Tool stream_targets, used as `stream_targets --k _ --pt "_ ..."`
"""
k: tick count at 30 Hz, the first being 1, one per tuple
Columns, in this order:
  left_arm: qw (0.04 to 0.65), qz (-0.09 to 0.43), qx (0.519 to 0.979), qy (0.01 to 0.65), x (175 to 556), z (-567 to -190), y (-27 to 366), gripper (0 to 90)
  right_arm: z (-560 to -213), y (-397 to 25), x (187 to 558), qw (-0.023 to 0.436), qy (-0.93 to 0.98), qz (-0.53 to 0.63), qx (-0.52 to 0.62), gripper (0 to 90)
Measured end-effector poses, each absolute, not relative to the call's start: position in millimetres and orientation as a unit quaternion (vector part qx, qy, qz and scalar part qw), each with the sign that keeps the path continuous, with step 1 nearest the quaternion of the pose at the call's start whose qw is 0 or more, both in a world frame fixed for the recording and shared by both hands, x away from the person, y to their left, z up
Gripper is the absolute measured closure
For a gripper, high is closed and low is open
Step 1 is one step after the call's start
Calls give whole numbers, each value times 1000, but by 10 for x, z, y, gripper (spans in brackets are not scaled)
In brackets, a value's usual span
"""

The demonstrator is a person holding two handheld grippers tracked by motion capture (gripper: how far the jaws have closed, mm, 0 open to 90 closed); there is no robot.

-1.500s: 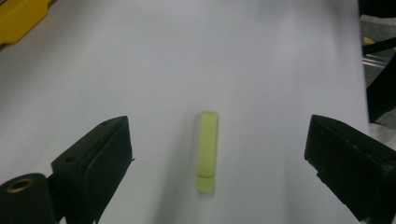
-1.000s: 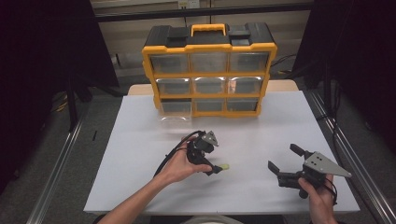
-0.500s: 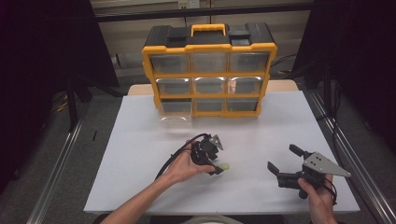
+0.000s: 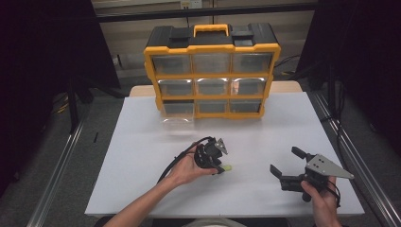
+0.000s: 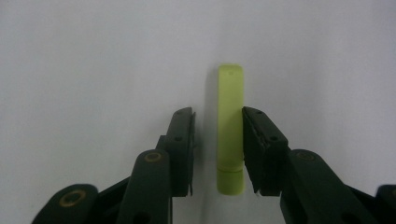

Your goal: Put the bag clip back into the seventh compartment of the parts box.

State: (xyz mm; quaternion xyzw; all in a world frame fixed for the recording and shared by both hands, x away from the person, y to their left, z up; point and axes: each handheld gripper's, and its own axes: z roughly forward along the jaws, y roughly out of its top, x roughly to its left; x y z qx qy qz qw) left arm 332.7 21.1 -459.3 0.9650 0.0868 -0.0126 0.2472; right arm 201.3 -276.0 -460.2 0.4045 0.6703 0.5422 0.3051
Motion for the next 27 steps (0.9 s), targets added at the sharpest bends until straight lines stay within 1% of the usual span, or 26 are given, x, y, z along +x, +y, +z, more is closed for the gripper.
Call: stream_targets --k 5,11,15,17,18,19,27 --pt "245 -10 966 80 3315 -4591 200 680 -4603 -2765 2014 305 671 543 404 0" --pt "236 -17 969 67 3314 -4576 191 734 -4606 -2763 2014 304 672 543 402 0" --pt "238 -18 968 76 3293 -4579 181 780 -4605 -2766 2014 304 671 543 403 0" --pt "240 -19 967 79 3294 -4580 183 784 -4604 -2765 2015 302 672 543 402 0" --pt "235 -21 969 70 3314 -4571 192 784 -4604 -2764 2016 303 672 543 402 0" --pt "246 -24 965 82 3307 -4588 196 784 -4604 -2761 2015 303 671 542 404 0" --pt "255 -24 963 83 3311 -4587 228 785 -4600 -2775 2006 303 671 543 403 0"
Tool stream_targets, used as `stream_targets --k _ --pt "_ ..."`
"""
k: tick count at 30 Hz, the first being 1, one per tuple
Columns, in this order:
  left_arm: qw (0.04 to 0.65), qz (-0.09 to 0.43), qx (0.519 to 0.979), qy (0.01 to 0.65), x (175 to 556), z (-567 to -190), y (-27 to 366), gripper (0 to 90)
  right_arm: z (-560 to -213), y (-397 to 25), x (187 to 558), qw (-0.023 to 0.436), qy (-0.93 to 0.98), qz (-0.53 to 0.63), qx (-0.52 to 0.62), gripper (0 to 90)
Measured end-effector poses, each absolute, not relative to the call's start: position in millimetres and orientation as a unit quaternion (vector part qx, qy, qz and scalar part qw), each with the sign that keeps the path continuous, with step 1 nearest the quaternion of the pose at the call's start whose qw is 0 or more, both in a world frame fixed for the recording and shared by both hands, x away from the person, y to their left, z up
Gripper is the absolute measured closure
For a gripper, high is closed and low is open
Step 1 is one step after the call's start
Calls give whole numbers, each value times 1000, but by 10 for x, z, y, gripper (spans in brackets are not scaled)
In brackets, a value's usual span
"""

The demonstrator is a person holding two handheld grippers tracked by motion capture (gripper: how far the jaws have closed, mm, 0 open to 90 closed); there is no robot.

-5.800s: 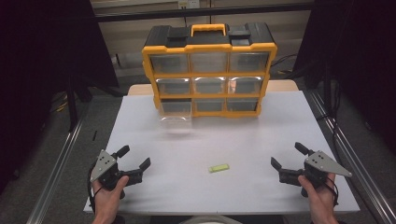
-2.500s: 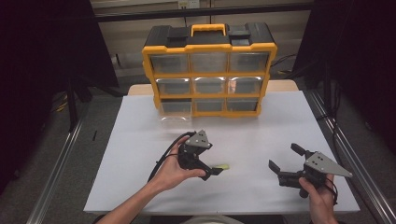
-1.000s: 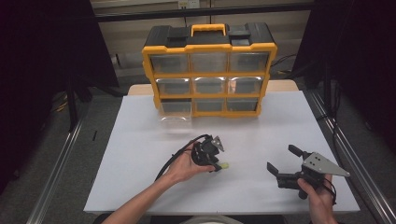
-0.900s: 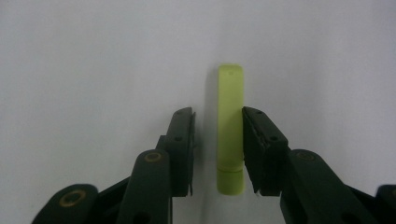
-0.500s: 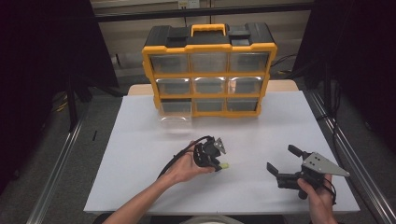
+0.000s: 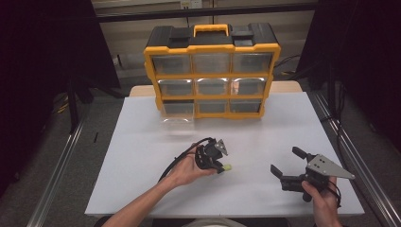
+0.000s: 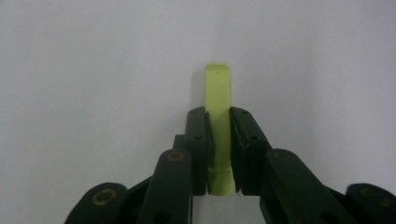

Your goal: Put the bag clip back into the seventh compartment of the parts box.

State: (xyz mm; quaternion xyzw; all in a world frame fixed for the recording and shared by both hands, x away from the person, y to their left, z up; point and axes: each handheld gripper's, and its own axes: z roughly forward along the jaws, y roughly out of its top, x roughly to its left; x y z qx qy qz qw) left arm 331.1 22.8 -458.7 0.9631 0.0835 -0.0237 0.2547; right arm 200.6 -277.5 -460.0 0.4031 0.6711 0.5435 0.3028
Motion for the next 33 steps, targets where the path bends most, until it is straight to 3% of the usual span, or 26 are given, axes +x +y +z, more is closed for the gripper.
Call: stream_targets --k 13,33 --pt "282 -23 955 85 3251 -4556 278 785 -4601 -2785 2007 308 669 542 405 0" --pt "375 -12 920 112 3285 -4388 626 785 -4598 -2786 2004 307 668 543 406 0"
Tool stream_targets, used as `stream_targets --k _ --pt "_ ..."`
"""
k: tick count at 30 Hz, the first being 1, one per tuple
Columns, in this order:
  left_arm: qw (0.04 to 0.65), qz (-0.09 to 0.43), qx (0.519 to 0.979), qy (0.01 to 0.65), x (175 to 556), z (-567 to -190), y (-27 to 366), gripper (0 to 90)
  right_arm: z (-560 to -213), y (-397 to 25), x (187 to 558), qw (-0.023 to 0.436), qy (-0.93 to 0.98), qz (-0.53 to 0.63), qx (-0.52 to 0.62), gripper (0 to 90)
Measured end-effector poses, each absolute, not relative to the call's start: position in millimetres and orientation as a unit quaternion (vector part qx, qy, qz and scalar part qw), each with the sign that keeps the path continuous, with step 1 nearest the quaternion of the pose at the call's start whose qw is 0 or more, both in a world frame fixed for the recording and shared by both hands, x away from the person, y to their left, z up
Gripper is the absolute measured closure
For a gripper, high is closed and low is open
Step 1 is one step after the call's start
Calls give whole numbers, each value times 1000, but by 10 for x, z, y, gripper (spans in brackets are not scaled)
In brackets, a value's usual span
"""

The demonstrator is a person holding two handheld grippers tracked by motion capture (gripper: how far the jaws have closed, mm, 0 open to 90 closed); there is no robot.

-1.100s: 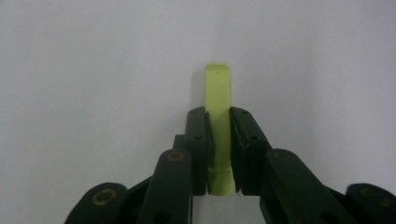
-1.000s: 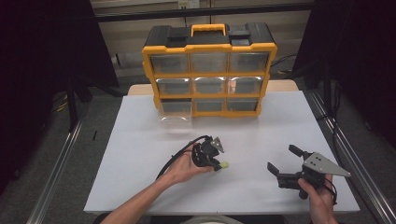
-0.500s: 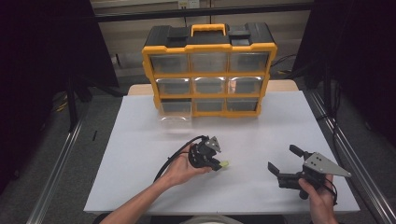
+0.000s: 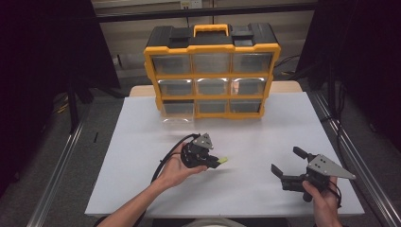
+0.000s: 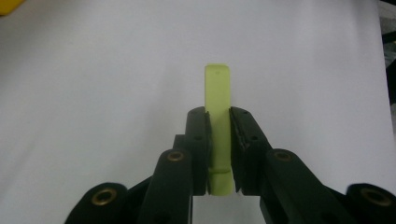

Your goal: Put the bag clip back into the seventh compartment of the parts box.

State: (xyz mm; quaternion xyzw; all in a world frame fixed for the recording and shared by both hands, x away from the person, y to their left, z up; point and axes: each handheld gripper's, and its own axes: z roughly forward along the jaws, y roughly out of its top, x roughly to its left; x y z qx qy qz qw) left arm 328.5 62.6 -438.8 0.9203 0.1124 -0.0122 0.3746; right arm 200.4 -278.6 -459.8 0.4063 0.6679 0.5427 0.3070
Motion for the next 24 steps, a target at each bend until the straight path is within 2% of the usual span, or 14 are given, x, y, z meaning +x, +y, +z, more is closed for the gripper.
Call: stream_targets --k 13,24 --pt "436 -4 890 133 3319 -4255 835 785 -4593 -2788 1996 306 667 545 406 0" --pt "462 8 873 154 3367 -4147 1009 785 -4589 -2791 1991 303 667 546 407 0"
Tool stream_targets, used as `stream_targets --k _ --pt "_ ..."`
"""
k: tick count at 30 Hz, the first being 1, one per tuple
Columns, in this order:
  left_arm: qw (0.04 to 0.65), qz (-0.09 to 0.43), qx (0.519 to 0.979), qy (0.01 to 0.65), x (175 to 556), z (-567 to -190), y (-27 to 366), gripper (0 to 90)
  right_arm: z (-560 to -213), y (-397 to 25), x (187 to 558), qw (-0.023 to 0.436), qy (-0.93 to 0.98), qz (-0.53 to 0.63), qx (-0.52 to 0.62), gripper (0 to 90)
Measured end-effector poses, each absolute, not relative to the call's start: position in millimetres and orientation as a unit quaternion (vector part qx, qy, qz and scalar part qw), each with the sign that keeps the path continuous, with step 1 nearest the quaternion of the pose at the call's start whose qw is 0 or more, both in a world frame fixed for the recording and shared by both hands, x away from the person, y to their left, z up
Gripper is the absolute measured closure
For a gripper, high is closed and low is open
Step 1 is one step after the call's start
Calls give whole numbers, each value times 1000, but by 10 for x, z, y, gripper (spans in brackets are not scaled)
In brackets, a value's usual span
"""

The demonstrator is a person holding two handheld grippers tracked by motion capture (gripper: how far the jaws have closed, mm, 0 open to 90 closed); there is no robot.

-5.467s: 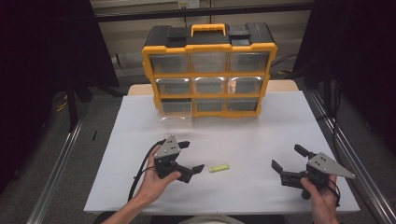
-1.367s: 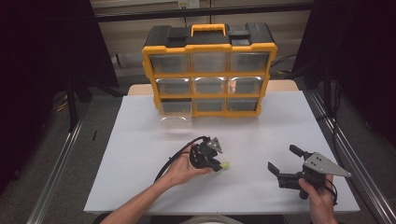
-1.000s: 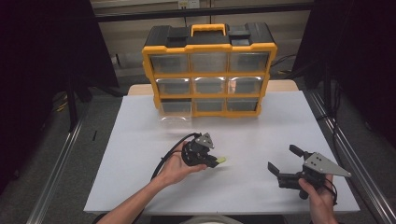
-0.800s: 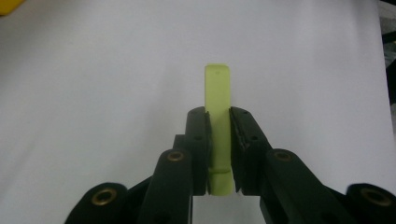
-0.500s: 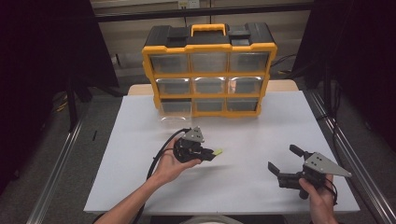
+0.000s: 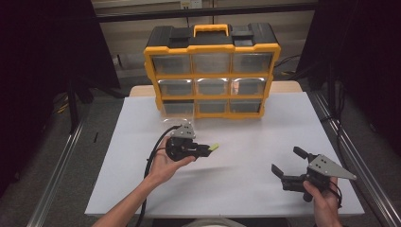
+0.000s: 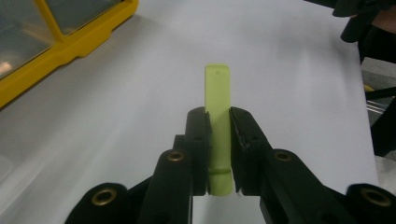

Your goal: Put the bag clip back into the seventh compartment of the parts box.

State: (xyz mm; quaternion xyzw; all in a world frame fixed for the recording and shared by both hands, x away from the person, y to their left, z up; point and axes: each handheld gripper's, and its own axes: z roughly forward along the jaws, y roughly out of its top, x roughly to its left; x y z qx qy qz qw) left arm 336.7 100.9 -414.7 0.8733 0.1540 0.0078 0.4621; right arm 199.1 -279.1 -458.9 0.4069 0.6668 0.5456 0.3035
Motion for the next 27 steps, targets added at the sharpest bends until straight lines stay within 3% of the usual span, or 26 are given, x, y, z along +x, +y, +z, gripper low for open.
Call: stream_targets --k 27 --pt "496 45 848 184 3524 -3872 1430 785 -4590 -2794 1991 314 662 547 405 0"
